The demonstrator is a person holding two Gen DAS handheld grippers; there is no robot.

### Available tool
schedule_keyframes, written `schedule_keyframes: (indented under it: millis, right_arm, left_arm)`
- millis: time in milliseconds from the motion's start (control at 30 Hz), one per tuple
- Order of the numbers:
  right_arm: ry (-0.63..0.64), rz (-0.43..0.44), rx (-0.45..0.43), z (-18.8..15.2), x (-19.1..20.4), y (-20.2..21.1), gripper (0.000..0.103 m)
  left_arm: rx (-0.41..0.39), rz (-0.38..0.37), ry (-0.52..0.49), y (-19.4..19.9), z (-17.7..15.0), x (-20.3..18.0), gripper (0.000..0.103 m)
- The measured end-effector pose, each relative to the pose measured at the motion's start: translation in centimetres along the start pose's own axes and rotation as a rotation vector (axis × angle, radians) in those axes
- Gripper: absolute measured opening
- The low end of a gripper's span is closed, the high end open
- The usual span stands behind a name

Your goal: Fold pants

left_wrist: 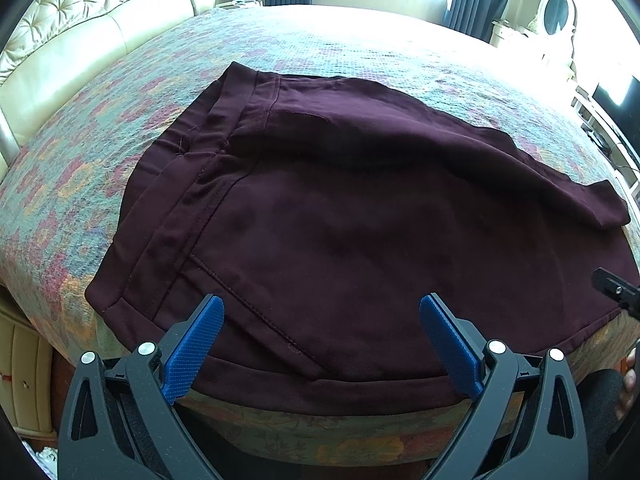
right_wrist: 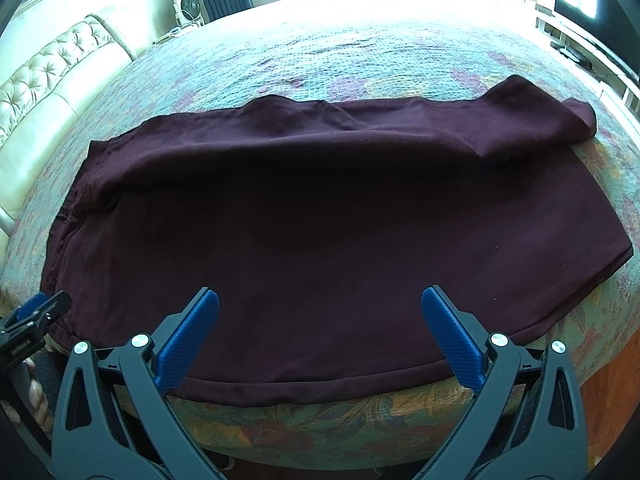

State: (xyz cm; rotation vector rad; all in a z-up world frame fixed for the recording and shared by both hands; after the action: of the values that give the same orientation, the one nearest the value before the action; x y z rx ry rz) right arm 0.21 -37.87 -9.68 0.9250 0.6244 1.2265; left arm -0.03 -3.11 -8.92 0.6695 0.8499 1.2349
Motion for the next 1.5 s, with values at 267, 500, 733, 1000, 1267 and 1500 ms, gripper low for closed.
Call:
schedule_keyframes:
  millis: [267,500,733,1000,1267,1500]
  right_arm:
    - [-0.384,0.041,-0.067,2.9,-16.4,4.6,0.101]
    - [-0.85,0.147,0.006,-0.6,-28.9,2.0,0.101]
    - [-0.742,0.098,0.026,1.1,-27.7,-1.1,0.101]
    - [-0.634,0.074,0.076,2.6,-25.8,-2.5,0.063]
    - [-0.338,-0.056,-0.096,5.4,-19.9,1.5,0.017]
    - [0.014,-0.008,-0.052,4.2,-7.2,-0.7,0.012]
  left_arm:
    - [0.0,0.022,-0.02,-0.6,0.2,-0.1,0.098]
    - [0.024,0.028,-0.027,-1.5,-0.2,-1.1,0.098]
    - [0.042,0.022,-0.029,-1.8,-0.5,-1.8,0.098]
    - [0.043,0.028,-0.005,-1.6,-0.5,-0.5,0.098]
    - [0.016,0.03,0.021,-0.8,0.5,0.7,0.098]
    - [0.032,0.013,0.057,-1.2,0.2,1.1,0.098]
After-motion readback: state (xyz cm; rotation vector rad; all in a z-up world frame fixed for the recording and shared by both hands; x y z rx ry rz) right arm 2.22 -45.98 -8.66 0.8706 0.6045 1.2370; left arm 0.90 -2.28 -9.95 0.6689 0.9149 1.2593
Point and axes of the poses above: each gripper's, at about its wrist camera, not at the fingertips, and y roughly against the way its jaws point, x to its left, z to its top, the point moved 9 cm from there along -y, roughly the way its jaws point, and after that the axes turned 10 degrees about -z, right-handed, at the moved point
